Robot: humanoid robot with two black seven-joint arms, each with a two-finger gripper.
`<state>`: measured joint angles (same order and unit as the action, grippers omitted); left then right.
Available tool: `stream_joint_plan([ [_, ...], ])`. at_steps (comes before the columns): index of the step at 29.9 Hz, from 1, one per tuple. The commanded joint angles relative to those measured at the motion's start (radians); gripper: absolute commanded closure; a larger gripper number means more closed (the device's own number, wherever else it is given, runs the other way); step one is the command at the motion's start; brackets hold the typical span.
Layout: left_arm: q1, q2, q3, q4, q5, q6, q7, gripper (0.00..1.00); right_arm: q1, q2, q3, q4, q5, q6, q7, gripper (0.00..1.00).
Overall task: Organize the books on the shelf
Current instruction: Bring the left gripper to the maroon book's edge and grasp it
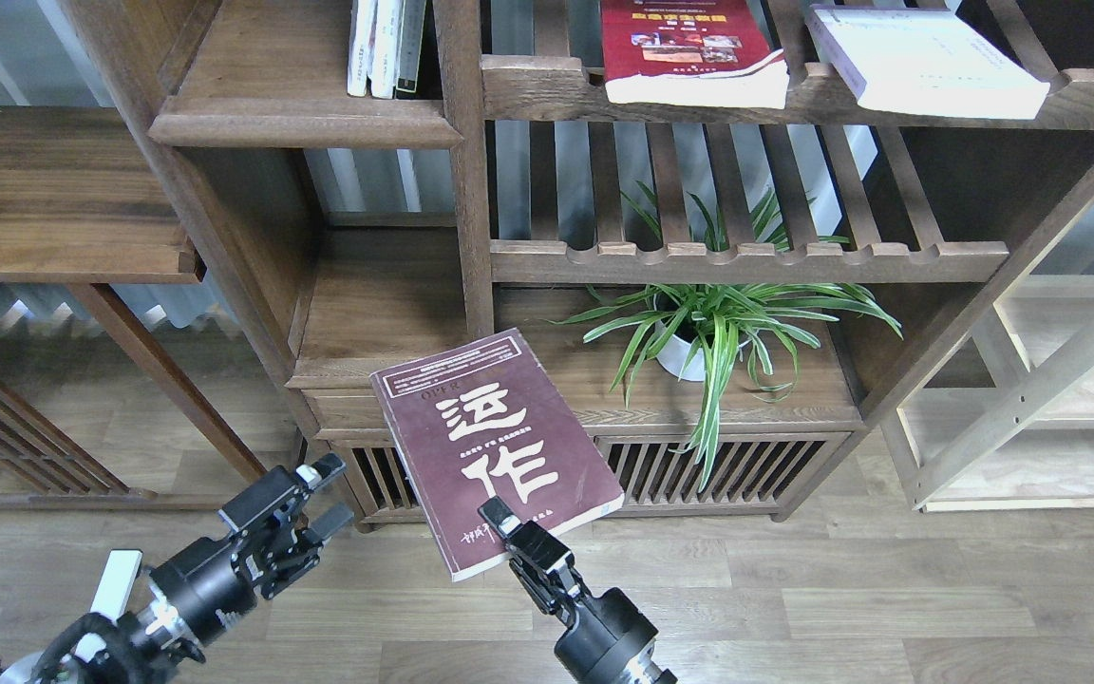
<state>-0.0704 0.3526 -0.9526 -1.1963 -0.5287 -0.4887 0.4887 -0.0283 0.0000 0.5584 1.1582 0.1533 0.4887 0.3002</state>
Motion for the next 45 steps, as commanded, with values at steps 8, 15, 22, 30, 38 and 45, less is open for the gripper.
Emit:
stream_joint_plan([
  [8,-0.103,-0.006,0.12,0.061,-0.008,0.0,0.0,0.01,0.024,0.0,-0.009,0.0,0.0,0.0,-0.004,0.98],
  [15,-0.157,-0.018,0.147,0.064,-0.008,0.0,0.0,0.02,0.007,0.0,-0.02,-0.002,0.002,0.0,-0.003,0.98],
  [22,-0.18,-0.04,0.16,0.064,-0.008,0.0,0.0,0.02,0.007,0.0,-0.02,-0.002,0.002,0.0,-0.003,0.98],
  [30,-0.184,-0.05,0.166,0.064,-0.007,0.0,0.0,0.05,0.01,0.0,-0.02,-0.002,0.002,0.0,-0.003,0.98],
  [38,-0.193,-0.05,0.166,0.064,-0.008,0.0,0.0,0.31,0.01,0.0,-0.02,-0.002,0.002,0.0,-0.003,0.98],
  [45,-0.195,-0.05,0.166,0.064,-0.008,0.0,0.0,0.4,0.008,0.0,-0.034,0.0,0.002,0.0,-0.003,0.98],
])
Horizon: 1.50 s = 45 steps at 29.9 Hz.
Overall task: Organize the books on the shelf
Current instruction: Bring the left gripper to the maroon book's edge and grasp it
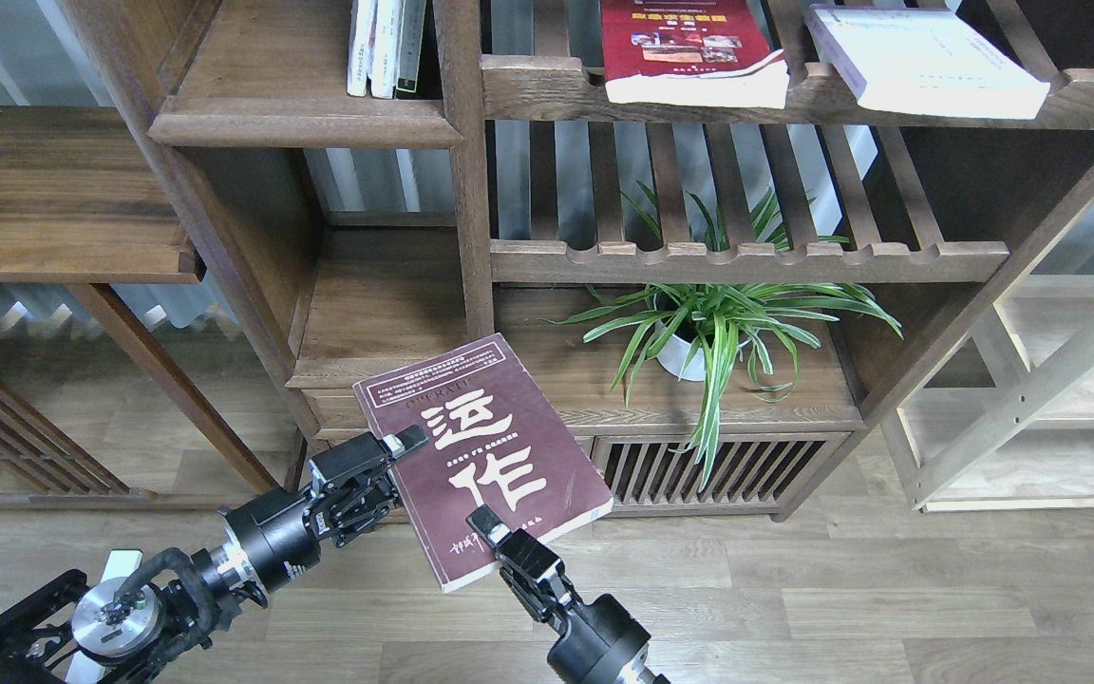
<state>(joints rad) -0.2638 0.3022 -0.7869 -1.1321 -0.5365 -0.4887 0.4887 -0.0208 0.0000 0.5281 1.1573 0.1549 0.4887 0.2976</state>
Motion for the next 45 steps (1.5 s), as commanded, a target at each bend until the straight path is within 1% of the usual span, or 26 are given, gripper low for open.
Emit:
stream_joint_plan([
  [1,-0.005,0.0,0.0,0.002,0.0,0.0,0.0,0.41,0.001,0.0,-0.004,0.001,0.0,0.0,0.0,0.98],
  [6,-0.009,-0.002,0.014,0.0,0.0,0.0,0.0,0.44,0.001,0.0,-0.004,-0.001,0.0,0.0,0.002,0.98],
  [8,-0.011,-0.005,0.02,0.0,-0.002,0.0,0.0,0.47,0.001,0.0,-0.004,-0.001,0.0,0.0,0.0,0.98],
  [11,-0.006,-0.011,0.021,0.0,-0.01,0.0,0.0,0.54,0.001,0.0,-0.004,-0.001,0.0,0.0,0.0,0.98],
  [14,-0.002,-0.018,0.024,0.0,-0.094,0.0,0.0,0.71,0.001,0.0,-0.004,-0.001,0.0,0.0,0.002,0.98],
  [17,-0.003,-0.025,0.028,0.0,-0.149,0.0,0.0,0.8,0.001,0.0,-0.004,-0.001,0.0,0.0,0.002,0.97],
  [22,-0.002,-0.023,0.032,-0.001,-0.149,0.0,0.0,0.82,0.001,0.0,-0.004,-0.001,0.0,0.0,0.002,0.97],
  [28,-0.002,-0.023,0.051,-0.008,-0.146,0.0,0.0,0.83,0.001,0.0,-0.004,-0.001,0.0,0.0,0.002,0.97],
  [30,-0.002,-0.025,0.052,-0.011,-0.146,0.0,0.0,0.86,0.001,0.0,-0.004,-0.001,0.0,0.0,0.002,0.97],
  [32,-0.002,-0.025,0.051,-0.011,-0.148,0.0,0.0,0.95,0.001,0.0,-0.004,-0.001,0.0,0.0,0.002,0.97],
  [34,-0.003,-0.025,0.051,-0.012,-0.148,0.0,0.0,0.96,0.001,0.0,-0.004,-0.001,-0.002,0.0,0.002,0.97],
  [45,0.026,-0.02,0.051,-0.018,-0.148,0.0,0.0,0.99,0.001,0.0,0.003,-0.004,-0.003,0.0,0.003,0.96],
])
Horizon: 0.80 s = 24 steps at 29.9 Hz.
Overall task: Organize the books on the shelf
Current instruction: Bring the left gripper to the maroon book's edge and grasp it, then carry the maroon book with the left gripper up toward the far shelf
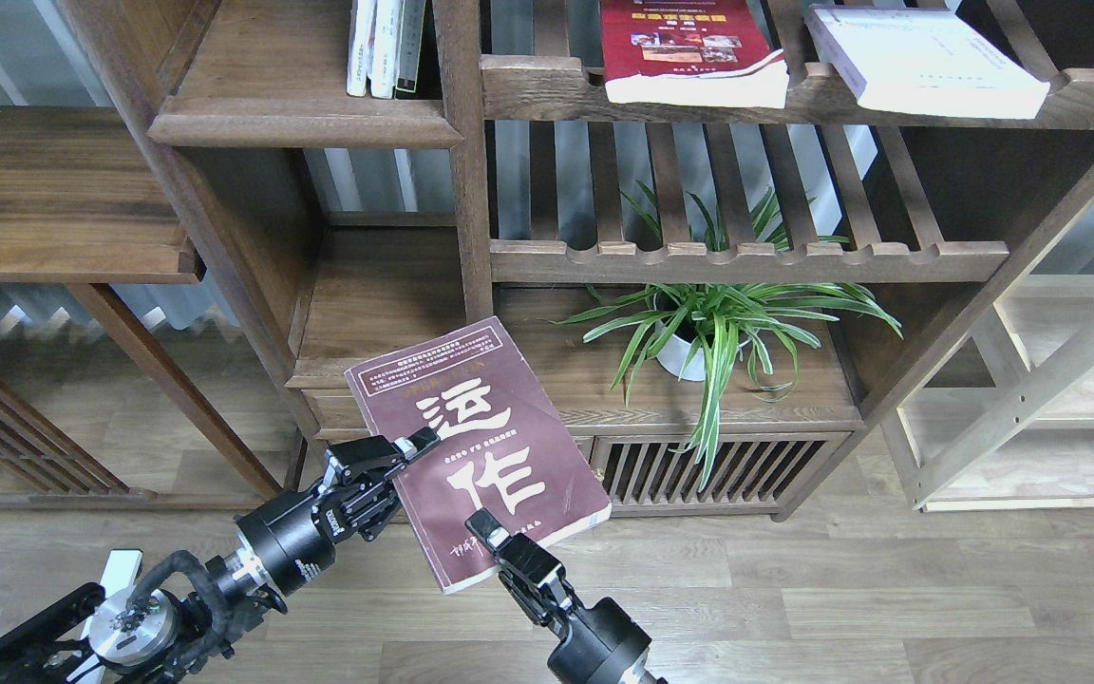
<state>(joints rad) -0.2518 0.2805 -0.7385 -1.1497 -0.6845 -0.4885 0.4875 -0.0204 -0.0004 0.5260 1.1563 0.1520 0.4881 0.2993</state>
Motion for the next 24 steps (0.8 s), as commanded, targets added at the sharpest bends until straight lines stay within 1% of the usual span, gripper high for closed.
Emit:
stream_joint_plan([
  [1,0.016,0.002,0.001,-0.001,0.0,0.0,0.001,0.99,0.0,0.0,0.006,-0.004,-0.002,0.001,0.001,0.95],
  [3,0.019,0.003,-0.009,-0.001,0.002,0.0,0.001,1.0,0.0,0.0,0.011,-0.006,-0.002,0.001,0.003,0.9],
  [5,0.019,0.005,-0.016,-0.001,0.002,0.0,0.001,1.0,0.0,0.0,0.014,-0.007,-0.002,0.001,0.004,0.88],
  [8,0.02,0.008,-0.03,-0.001,0.002,0.0,0.001,1.0,0.004,0.0,0.017,-0.007,0.0,0.001,0.004,0.77],
  [9,0.02,0.008,-0.033,-0.001,0.002,0.0,0.001,1.0,0.004,0.0,0.019,-0.007,0.0,0.001,0.004,0.76],
  [14,0.028,0.008,-0.042,-0.002,0.002,0.0,0.001,1.0,0.007,0.0,0.02,-0.007,-0.002,0.001,0.004,0.75],
  [15,0.031,0.008,-0.042,-0.002,0.002,0.0,0.001,1.0,0.008,0.0,0.02,-0.007,-0.002,0.001,0.004,0.72],
  [17,0.034,0.008,-0.044,-0.002,0.002,0.0,0.001,1.0,0.011,0.0,0.02,-0.007,-0.002,0.001,0.004,0.61],
  [19,0.037,0.009,-0.05,-0.004,0.0,0.0,0.001,1.0,0.016,0.0,0.022,-0.007,-0.003,0.001,0.004,0.44],
  [20,0.04,0.009,-0.056,-0.005,0.0,0.0,0.001,1.0,0.017,0.0,0.031,-0.007,-0.003,0.001,0.004,0.31],
  [21,0.043,0.009,-0.061,-0.008,0.0,0.0,0.001,1.0,0.017,0.0,0.048,-0.007,-0.003,0.001,0.004,0.22],
  [24,0.048,0.023,-0.071,-0.021,0.0,0.0,0.001,1.0,0.019,0.0,0.113,-0.017,-0.002,0.001,0.004,0.01],
])
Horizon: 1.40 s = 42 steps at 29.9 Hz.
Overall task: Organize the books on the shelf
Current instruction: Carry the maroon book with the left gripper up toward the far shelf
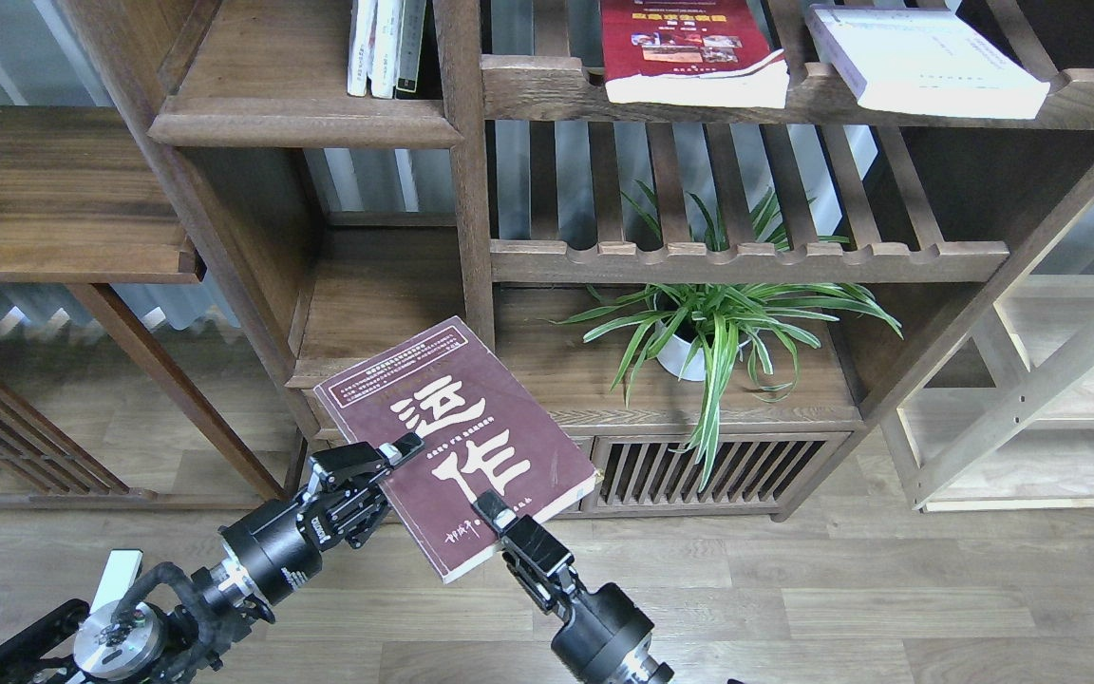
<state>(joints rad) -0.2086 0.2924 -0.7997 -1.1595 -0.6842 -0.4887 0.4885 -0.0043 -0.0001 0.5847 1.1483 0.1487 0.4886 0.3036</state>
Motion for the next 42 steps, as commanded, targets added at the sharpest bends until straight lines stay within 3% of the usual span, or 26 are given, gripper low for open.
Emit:
stream_joint_plan([
  [1,0.009,0.013,-0.013,-0.017,0.0,0.0,0.0,1.0,0.001,0.0,0.072,-0.012,0.003,0.0,0.002,0.01],
  [10,0.051,0.008,-0.117,-0.046,0.095,0.0,0.0,1.0,0.001,0.0,0.236,-0.24,0.005,0.0,0.0,0.01],
  [17,0.107,0.005,-0.262,-0.161,0.259,0.0,0.0,1.0,0.003,0.0,0.372,-0.367,0.009,0.0,0.0,0.01],
  [26,0.208,0.002,-0.472,-0.334,0.484,0.0,0.0,1.0,-0.013,0.0,0.428,-0.383,0.017,0.0,0.0,0.01],
  [32,0.258,-0.05,-0.673,-0.376,0.661,0.0,0.0,1.0,-0.011,0.0,0.426,-0.397,0.022,0.0,0.0,0.01],
  [42,0.261,-0.078,-0.797,-0.48,0.798,0.0,0.0,1.0,-0.013,0.0,0.426,-0.394,0.022,0.0,0.0,0.01],
])
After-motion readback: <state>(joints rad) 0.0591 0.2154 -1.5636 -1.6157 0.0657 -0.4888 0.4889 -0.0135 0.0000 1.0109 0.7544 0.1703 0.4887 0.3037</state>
